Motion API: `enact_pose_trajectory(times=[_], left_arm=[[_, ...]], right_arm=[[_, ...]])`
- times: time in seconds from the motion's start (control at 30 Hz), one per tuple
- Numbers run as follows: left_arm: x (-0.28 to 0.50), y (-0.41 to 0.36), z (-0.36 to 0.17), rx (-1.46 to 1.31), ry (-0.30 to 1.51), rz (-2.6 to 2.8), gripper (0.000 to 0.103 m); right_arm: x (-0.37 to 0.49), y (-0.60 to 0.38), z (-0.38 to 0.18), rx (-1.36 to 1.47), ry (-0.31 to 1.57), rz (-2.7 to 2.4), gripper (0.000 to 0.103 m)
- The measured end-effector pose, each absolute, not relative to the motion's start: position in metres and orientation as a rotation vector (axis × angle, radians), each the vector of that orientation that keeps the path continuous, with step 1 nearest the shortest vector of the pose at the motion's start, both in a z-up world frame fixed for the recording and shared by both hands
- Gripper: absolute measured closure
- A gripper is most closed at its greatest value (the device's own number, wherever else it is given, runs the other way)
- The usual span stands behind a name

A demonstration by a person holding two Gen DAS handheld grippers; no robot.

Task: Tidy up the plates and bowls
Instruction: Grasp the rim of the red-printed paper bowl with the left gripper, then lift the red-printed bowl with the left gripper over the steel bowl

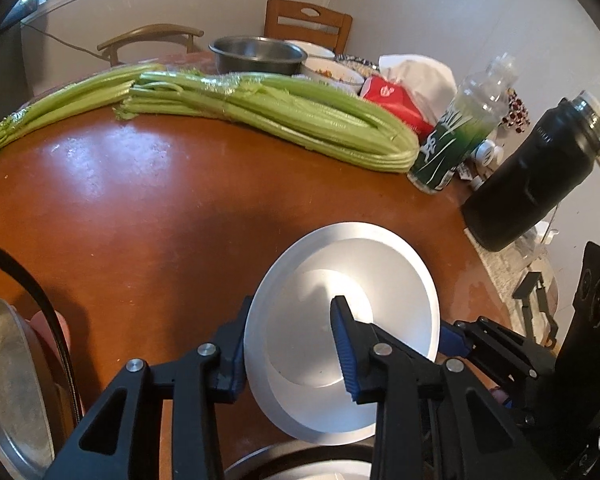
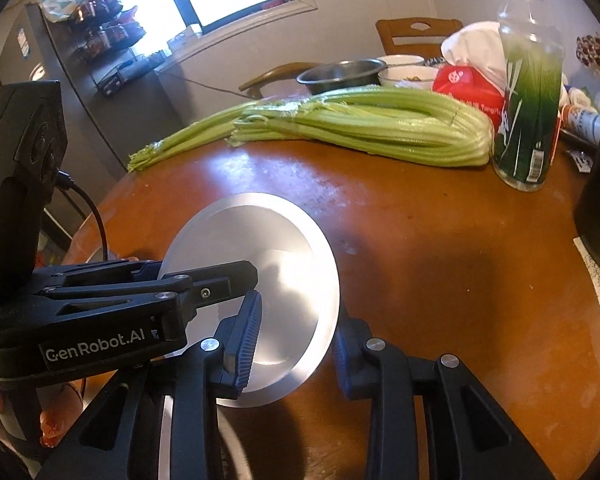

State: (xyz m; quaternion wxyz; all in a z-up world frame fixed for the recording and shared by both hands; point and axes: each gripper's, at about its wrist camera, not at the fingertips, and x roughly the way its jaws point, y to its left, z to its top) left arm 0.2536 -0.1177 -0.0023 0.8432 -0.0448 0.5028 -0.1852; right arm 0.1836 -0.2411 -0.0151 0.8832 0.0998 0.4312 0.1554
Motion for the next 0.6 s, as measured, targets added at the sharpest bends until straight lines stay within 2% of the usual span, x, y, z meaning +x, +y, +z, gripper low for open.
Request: enact_pose_trajectory(times=[0.6], left_arm=[[0.198,-0.091,0.052,-0.110,0.935,-0.378,0.067]], right_arm=[[0.128,-0.214,0.043,0.166,0.775,0.374,0.069]])
